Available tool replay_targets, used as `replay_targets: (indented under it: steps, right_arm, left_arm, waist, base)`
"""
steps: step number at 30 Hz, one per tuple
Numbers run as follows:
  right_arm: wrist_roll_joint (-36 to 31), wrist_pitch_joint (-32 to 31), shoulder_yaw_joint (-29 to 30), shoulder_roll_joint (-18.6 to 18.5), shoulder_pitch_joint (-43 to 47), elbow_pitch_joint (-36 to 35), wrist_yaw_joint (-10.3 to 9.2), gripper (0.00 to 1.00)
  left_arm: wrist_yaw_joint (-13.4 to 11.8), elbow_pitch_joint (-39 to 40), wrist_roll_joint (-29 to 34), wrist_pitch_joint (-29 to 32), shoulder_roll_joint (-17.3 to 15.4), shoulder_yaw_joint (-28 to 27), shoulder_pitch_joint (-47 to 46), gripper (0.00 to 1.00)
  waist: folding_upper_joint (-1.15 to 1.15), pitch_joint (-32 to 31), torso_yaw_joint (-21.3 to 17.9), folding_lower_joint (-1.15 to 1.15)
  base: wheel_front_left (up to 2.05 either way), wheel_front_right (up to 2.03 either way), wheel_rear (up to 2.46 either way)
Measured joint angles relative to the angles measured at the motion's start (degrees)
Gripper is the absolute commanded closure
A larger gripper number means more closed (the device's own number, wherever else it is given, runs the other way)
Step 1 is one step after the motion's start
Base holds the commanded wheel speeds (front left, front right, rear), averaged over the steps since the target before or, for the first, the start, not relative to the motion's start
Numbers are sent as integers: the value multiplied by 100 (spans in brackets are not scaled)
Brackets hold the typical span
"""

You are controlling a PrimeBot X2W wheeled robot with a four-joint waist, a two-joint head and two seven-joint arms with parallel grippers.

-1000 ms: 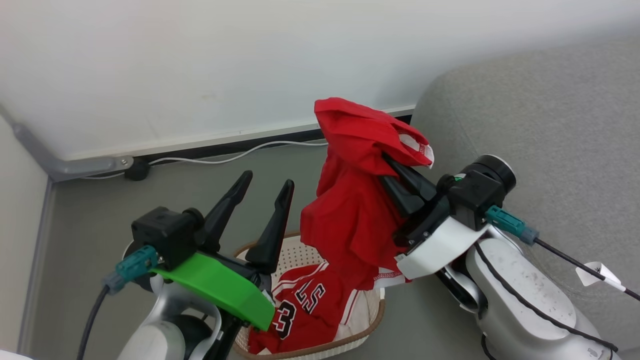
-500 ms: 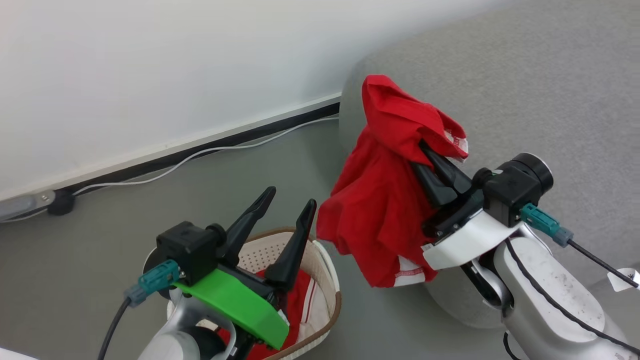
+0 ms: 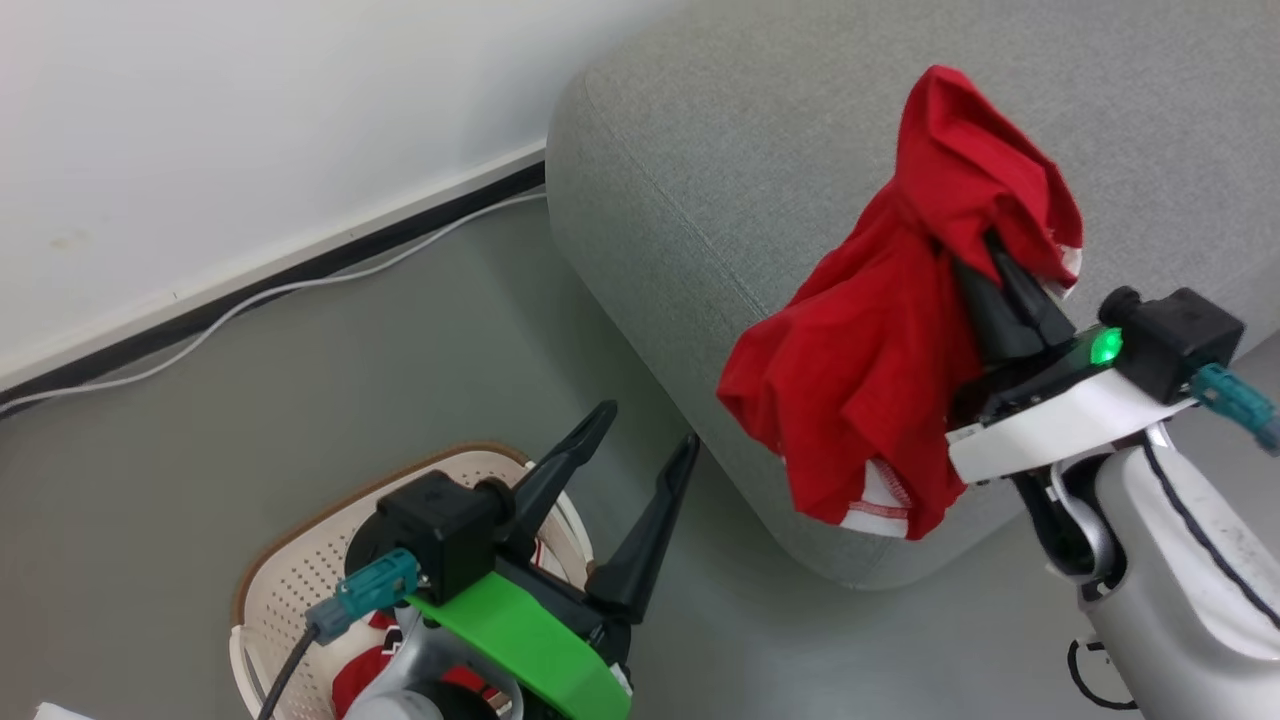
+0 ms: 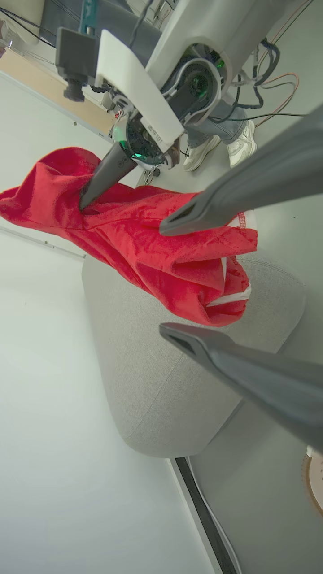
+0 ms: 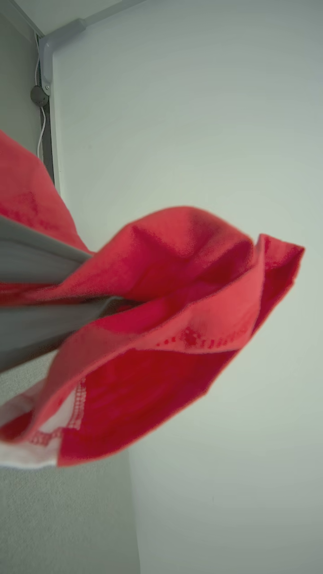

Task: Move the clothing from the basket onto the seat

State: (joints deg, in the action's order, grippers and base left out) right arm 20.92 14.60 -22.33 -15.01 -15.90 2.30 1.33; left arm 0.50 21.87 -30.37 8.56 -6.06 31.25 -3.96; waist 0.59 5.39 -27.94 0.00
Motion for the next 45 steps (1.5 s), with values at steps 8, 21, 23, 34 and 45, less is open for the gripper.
replay_targets:
  steps: [8,21,23,34,45]
  right_arm:
    - [722,-1,1094,-215,-722,148,3,100]
    - [2241,-420,2515,-133,-2341,1279,-176,100]
    - [2382,-463,2695,-152,-2668,1412,-254,100]
    - [2531,-667,3564,-1198,-4260,1951,-643,100]
    - [2442,-522,3879,-1512,-4640,2762,-735,100]
  left_arm:
    - [-53,74,168,308,-24,224,-1,0]
    - [-332,219,628,664,-167,196,-30,0]
    - [-364,255,714,749,-232,191,-29,0]
    - [-413,743,798,820,-364,55,-59,0]
    - [-413,1146,589,591,-104,96,-54,0]
  waist:
    - [0,659,17,0]
    - [0,1593,383,0]
    - [0,1739,485,1]
    - [0,2572,1099,1]
    - [0,3396,1737,1]
  base:
    - [0,0,0]
    - [0,0,0]
    - [0,0,0]
    - [0,0,0]
    - [0,0,0]
